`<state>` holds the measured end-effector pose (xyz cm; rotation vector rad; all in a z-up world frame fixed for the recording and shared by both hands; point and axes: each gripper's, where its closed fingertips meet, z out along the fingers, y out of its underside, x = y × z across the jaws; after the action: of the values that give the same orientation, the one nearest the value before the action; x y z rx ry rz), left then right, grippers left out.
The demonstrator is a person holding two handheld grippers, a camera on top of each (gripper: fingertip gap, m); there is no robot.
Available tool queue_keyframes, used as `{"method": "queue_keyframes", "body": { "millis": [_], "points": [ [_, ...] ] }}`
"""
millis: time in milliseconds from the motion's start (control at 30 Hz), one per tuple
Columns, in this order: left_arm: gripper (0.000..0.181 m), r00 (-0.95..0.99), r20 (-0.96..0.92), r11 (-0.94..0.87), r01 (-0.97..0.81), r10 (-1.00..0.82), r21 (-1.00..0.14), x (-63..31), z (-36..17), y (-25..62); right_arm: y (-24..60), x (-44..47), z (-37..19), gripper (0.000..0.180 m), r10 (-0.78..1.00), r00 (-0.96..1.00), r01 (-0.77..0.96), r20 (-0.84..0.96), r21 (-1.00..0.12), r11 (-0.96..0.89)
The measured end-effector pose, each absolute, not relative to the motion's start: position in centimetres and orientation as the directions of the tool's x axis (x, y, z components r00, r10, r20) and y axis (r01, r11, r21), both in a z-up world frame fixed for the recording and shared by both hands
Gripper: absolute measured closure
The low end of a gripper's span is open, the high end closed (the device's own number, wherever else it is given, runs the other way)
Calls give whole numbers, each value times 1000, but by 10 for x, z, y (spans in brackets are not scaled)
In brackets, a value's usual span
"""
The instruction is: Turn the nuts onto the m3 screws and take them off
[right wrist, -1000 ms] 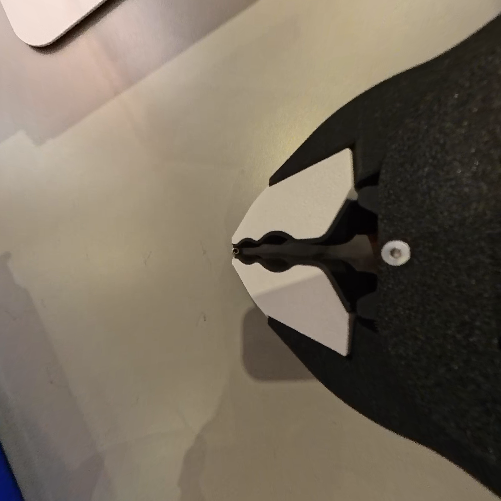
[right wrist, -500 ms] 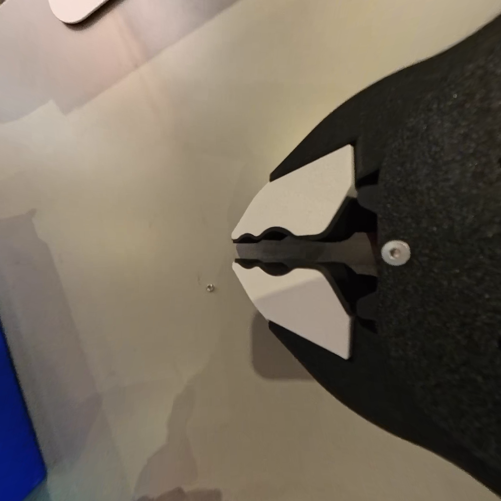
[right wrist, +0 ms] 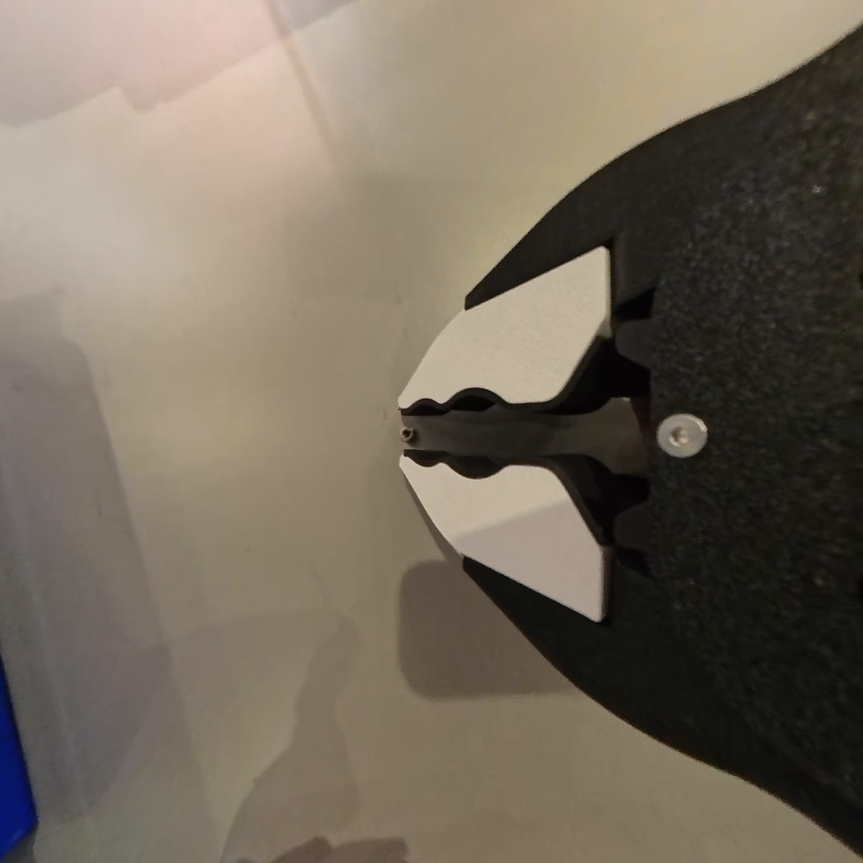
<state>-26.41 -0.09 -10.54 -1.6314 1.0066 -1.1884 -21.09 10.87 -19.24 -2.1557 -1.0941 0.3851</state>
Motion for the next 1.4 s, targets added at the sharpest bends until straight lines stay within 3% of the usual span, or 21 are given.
{"method": "queue_keyframes", "body": {
  "millis": [33, 400, 733, 1400],
  "points": [
    [176, 220, 274, -305, -122, -936, -944, -264, -106, -1, 109, -211, -192, 166, 796, 604, 596, 43, -687, -415],
    [177, 199, 280, -308, -126, -939, -943, -263, -106, -4, 111, -212, -193, 169, 721, 690, 503, -58, -679, -535],
    [176, 185, 286, -310, -119, -940, -943, -264, -104, -5, 109, -209, -193, 163, 636, 772, 461, -10, -680, -570],
    [176, 172, 277, -301, -133, -945, -944, -262, -105, -8, 112, -211, -193, 174, 724, 689, 531, -24, -663, -527]
  ]
}}
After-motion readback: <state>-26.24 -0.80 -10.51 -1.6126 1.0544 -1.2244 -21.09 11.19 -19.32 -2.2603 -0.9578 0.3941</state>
